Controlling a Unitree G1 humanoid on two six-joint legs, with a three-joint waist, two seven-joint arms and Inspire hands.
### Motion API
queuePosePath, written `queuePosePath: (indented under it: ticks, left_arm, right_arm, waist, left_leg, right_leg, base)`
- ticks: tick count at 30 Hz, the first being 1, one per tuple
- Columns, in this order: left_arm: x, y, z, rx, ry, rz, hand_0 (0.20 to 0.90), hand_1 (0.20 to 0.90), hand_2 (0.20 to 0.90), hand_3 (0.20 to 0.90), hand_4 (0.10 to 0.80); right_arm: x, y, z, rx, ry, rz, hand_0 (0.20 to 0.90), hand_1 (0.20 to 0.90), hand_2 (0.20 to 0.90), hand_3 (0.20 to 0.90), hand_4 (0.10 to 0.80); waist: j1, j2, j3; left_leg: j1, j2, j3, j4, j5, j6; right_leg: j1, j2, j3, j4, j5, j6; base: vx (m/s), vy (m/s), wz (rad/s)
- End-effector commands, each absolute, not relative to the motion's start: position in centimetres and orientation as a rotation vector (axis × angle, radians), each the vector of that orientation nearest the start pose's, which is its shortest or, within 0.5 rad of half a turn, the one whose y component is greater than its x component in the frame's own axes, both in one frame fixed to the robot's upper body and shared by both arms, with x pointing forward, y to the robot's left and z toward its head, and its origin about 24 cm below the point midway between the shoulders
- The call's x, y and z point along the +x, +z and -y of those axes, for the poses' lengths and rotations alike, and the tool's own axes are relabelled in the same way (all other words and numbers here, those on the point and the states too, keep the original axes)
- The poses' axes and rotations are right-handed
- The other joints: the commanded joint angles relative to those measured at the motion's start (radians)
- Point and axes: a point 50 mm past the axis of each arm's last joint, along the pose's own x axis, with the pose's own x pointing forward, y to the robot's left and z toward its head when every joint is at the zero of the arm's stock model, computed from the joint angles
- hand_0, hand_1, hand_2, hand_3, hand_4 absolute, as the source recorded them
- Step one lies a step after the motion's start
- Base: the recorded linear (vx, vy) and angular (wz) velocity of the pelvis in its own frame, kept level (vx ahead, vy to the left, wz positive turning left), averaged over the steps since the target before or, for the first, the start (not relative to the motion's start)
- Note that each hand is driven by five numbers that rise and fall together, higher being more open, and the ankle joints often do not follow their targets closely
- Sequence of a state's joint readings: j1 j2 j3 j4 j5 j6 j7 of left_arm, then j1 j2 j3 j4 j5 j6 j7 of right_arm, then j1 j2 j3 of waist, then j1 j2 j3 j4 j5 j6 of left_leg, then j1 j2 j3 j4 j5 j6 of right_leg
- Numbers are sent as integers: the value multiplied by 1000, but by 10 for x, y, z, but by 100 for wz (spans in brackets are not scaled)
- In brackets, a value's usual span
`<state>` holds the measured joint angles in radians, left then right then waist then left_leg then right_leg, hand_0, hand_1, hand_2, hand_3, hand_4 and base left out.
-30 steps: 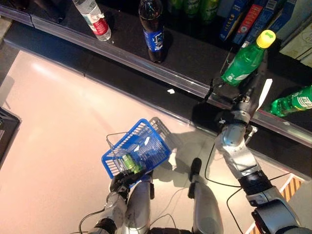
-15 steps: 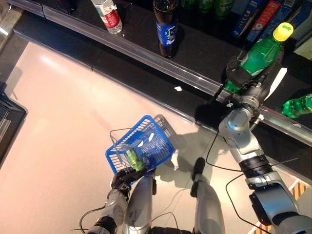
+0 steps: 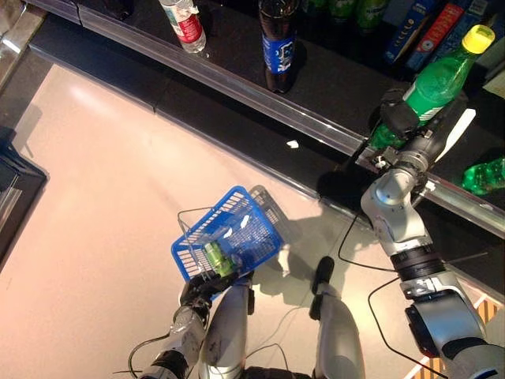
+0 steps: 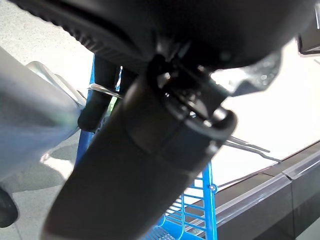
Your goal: Pick up the drink and place into the basket.
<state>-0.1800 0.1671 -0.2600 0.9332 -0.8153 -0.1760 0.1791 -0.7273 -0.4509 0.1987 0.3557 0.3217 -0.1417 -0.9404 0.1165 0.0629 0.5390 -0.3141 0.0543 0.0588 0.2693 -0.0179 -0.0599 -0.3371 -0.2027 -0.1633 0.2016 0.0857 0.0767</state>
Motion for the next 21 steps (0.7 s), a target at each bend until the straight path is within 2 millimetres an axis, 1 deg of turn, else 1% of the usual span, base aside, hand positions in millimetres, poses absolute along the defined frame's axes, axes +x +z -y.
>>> queuePosePath:
  ticks: [1, 4, 5, 7, 9, 11, 14, 16, 17, 18, 19, 21]
  left_arm:
    - [199, -103, -205, -405, 420, -582, 300, 300, 300, 200, 100]
    - [203, -94, -208, -422, 427, -507, 300, 300, 300, 200, 100]
    - [203, -94, -208, -420, 428, -502, 300, 300, 300, 200, 100]
    - [207, -86, -211, -428, 426, -449, 300, 300, 300, 200, 100]
    - [212, -74, -215, -451, 423, -361, 300, 300, 300, 200, 100]
    - [215, -67, -217, -459, 418, -316, 300, 300, 300, 200, 100]
    - [226, -38, -221, -555, 394, -163, 300, 300, 300, 200, 100]
    - [229, -26, -222, -546, 368, -100, 300, 300, 300, 200, 100]
    - [233, -11, -222, -528, 334, -36, 300, 300, 300, 200, 100]
    - [235, -2, -223, -514, 315, -4, 300, 300, 300, 200, 100]
    - [235, 1, -223, -508, 309, 4, 300, 300, 300, 200, 100]
    - [237, 15, -223, -486, 273, 53, 300, 300, 300, 200, 100]
  right_arm:
    - [331, 273, 211, 80, -675, 843, 300, 300, 300, 200, 100]
    - [323, 280, 203, 78, -605, 900, 300, 300, 300, 200, 100]
    - [322, 280, 202, 75, -598, 902, 300, 300, 300, 200, 100]
    - [314, 282, 194, 61, -532, 942, 300, 300, 300, 200, 100]
    - [303, 283, 182, 50, -409, 994, 300, 300, 300, 200, 100]
    - [298, 284, 177, 43, -356, 1016, 300, 300, 300, 200, 100]
    - [279, 286, 160, 26, -167, 1064, 300, 300, 300, 200, 100]
    - [274, 285, 156, 31, -113, 1066, 300, 300, 300, 200, 100]
    - [270, 285, 152, 39, -60, 1071, 300, 300, 300, 200, 100]
    - [268, 284, 150, 48, -29, 1073, 300, 300, 300, 200, 100]
    - [267, 284, 149, 50, -21, 1072, 300, 300, 300, 200, 100]
    - [262, 283, 144, 57, 33, 1071, 300, 300, 300, 200, 100]
  waist:
    - [10, 11, -19]
    - [7, 10, -19]
    - [7, 10, -19]
    - [4, 11, -20]
    - [-2, 13, -28]
    - [-5, 14, -36]
    - [-6, 17, -56]
    - [-4, 15, -68]
    - [3, 13, -76]
    - [7, 11, -82]
    - [9, 11, -85]
    - [22, 7, -102]
  left_leg:
    - [-27, -24, -88, 75, -16, 27]
    - [-22, -21, -89, 68, -5, 23]
    - [-18, -20, -90, 71, -12, 22]
    - [-8, -19, -91, 57, -1, 20]
    - [11, -18, -88, 43, -1, 16]
    - [14, -18, -87, 30, 8, 15]
    - [44, -14, -83, 21, 4, 7]
    - [53, -12, -85, 12, 10, 5]
    - [65, -9, -86, 9, 9, 2]
    - [70, -8, -88, 6, 9, 1]
    - [74, -8, -89, 5, 9, 0]
    - [91, -8, -95, -2, 8, -3]
  right_leg:
    - [43, -19, -34, 137, -118, -19]
    - [50, -14, -38, 139, -120, -23]
    - [53, -13, -37, 144, -127, -23]
    - [62, -11, -36, 138, -126, -24]
    - [72, -8, -33, 141, -138, -25]
    - [74, -7, -35, 132, -133, -26]
    - [99, -8, -36, 142, -154, -30]
    - [113, -6, -40, 133, -151, -32]
    - [130, -7, -46, 132, -156, -33]
    - [139, -6, -50, 131, -157, -33]
    - [143, -6, -52, 130, -158, -33]
    - [169, -6, -64, 125, -165, -34]
  base:
    - [-41, -5, 0]
    - [-50, -2, -1]
    - [0, 0, 0]
    - [-22, 13, 0]
    - [-47, 52, -1]
    - [-36, 53, 0]
    - [2, 61, 0]
    - [0, 0, 0]
    - [0, 0, 0]
    - [0, 0, 0]
    - [45, -20, 7]
    - [82, -26, 15]
